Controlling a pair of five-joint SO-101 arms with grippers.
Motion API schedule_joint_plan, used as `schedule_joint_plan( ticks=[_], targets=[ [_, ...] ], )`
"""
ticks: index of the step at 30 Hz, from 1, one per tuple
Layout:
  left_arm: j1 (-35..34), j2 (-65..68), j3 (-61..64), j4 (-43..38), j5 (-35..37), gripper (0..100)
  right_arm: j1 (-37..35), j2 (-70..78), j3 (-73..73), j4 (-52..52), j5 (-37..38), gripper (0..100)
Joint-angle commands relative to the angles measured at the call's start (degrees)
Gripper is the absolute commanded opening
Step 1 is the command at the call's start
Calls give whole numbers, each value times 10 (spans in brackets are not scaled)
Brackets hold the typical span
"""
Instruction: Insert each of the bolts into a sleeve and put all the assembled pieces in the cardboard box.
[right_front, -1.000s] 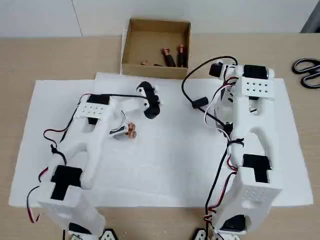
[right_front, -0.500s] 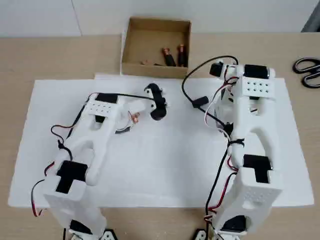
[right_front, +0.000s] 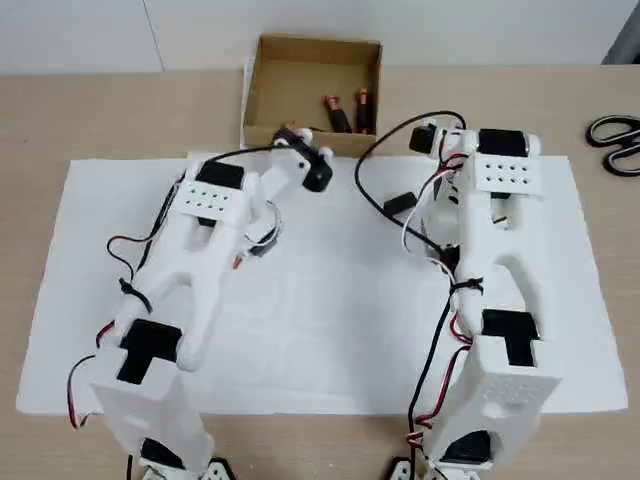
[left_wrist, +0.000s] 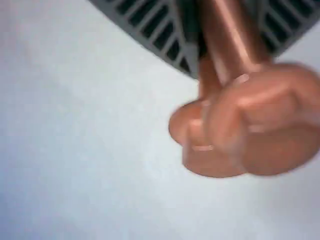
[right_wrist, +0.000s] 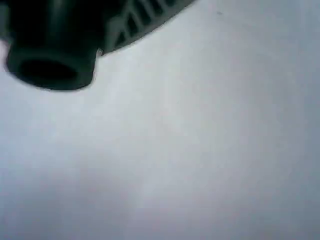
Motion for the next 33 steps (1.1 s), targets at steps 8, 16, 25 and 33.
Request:
schedule_joint_plan(
  ticks=[8,16,25,33],
  targets=[
    [7,-8,-29,-36,276,6,-4,-40,-2,7,4,4],
    [8,-7,-29,-39,461,6,-4,-42,-2,9,4,4],
    [-5,-7,6,-84,556,6,-4,-44,-2,10,4,4],
    [-11,-7,64,-149,513,7,-4,-44,-2,10,3,4]
  ],
)
